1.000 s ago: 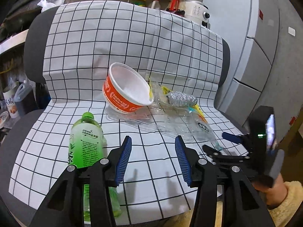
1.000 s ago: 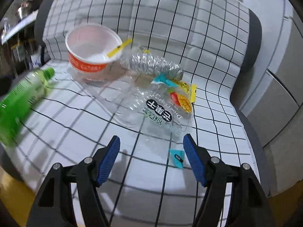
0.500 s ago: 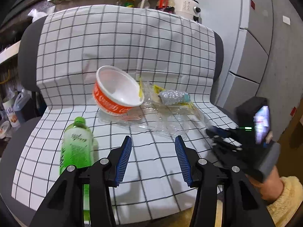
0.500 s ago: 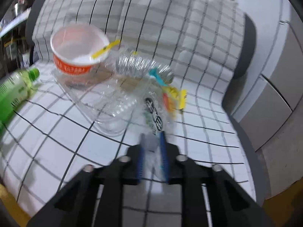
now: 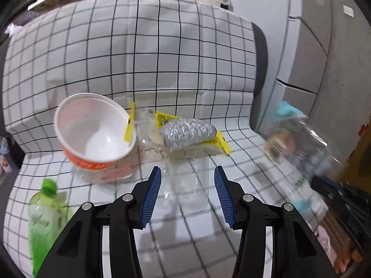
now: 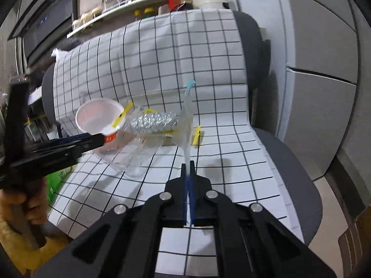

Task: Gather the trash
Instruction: 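Grasp the silver steel-wool scrubber with the left gripper while the right gripper holds the bag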

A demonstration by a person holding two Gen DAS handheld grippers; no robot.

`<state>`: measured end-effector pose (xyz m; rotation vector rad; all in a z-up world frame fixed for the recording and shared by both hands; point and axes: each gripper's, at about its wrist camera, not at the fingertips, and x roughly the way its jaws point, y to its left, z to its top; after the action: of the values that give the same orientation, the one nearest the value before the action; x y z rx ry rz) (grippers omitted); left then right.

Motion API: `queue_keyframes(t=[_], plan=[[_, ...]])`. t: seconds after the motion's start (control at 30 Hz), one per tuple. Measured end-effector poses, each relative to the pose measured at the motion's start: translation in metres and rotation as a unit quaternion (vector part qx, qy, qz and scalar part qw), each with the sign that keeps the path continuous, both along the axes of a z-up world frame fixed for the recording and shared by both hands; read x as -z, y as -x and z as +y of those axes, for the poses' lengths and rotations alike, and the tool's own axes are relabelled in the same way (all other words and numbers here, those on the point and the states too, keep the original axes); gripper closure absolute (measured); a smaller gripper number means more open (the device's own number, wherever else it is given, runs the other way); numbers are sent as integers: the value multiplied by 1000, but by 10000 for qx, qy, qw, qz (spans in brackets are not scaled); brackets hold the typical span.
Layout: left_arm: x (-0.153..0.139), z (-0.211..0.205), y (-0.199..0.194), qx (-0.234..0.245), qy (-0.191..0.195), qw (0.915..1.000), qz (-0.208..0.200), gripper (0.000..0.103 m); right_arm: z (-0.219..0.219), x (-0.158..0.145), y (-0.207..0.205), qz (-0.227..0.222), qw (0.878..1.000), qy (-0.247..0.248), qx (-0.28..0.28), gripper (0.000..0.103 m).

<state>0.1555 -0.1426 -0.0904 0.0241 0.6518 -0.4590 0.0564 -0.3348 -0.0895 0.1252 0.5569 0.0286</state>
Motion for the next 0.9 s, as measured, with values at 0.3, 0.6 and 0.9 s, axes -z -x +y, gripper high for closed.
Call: queue_keyframes(t=[0.3, 0.6, 0.9], plan=[[11, -37, -62, -257, -316, 9991, 124, 54, -17, -4, -8, -218, 9996, 57, 153, 101], [37, -70, -96, -233, -1252, 9911, 398, 61, -26, 4, -13, -134, 9996, -111, 242, 101], [4, -40, -54, 61, -236, 9996, 158, 99, -25, -1, 6, -138, 9992, -179, 315, 101]])
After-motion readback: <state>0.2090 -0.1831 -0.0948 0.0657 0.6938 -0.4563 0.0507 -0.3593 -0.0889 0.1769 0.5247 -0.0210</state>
